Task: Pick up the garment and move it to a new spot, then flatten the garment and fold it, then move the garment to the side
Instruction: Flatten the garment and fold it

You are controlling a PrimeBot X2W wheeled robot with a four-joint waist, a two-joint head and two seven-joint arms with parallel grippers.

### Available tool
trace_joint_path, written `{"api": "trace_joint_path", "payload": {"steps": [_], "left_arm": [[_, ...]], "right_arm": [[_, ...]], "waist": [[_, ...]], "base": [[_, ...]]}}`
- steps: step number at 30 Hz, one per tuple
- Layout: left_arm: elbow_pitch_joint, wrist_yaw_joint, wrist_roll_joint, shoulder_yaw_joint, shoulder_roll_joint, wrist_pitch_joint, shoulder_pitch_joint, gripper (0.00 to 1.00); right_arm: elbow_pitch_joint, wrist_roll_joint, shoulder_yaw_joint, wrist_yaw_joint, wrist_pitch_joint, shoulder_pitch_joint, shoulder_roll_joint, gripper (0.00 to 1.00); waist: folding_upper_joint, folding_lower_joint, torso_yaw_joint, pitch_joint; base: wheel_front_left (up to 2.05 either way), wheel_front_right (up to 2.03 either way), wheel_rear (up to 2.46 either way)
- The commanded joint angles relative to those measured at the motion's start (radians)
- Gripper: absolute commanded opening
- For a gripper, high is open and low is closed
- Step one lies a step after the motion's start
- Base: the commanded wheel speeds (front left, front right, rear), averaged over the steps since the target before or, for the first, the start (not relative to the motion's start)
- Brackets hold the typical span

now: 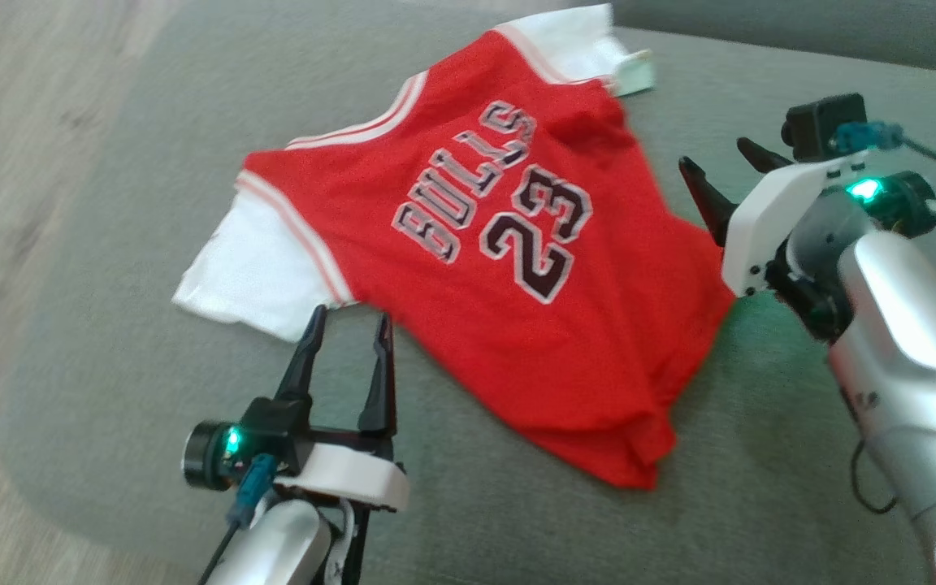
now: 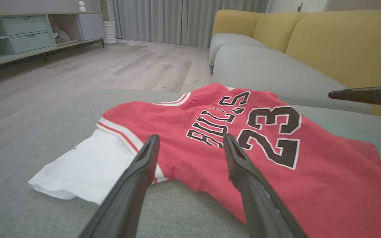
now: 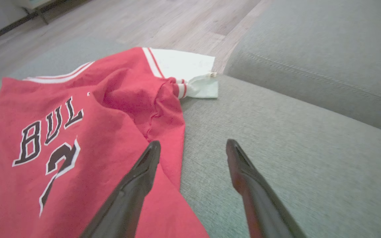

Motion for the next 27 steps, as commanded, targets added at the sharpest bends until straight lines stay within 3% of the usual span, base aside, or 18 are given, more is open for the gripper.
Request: {"api": "trace_joint_path", "payload": {"steps": [1,8,16,18,27], "left_arm": [[-0.021,-0.008,0.011,0.032,0.0,-0.012,-0.044,1.0],[-0.006,-0.036,0.041,0.051,-0.04,-0.012,-0.047,1.0],[0.006,-0.063,0.073,0.078,-0.074,-0.012,-0.049,1.0],[0.01,-0.068,0.08,0.085,-0.079,-0.012,-0.047,1.0],[0.024,-0.083,0.102,0.114,-0.092,-0.012,-0.03,1.0]], "right_arm": [[-0.013,0.024,0.037,-0.001,0.013,-0.037,-0.009,1.0],[0.083,0.163,0.203,-0.001,0.084,-0.124,-0.105,1.0],[0.14,0.26,0.337,-0.001,0.099,-0.169,-0.145,1.0],[0.146,0.277,0.371,-0.001,0.1,-0.174,-0.154,0.0],[0.213,0.292,0.43,-0.001,0.038,-0.241,-0.201,0.0]], "waist": [[0.0,-0.0002,0.048,0.033],[0.0,-0.0002,0.099,0.057],[0.0,-0.0002,0.129,0.077],[0.0,-0.0002,0.134,0.077],[0.0,-0.0002,0.136,0.055]], "base": [[0.0,0.0,0.0],[0.0,0.0,0.0],[0.0,0.0,0.0],[0.0,0.0,0.0],[0.0,0.0,0.0]]}}
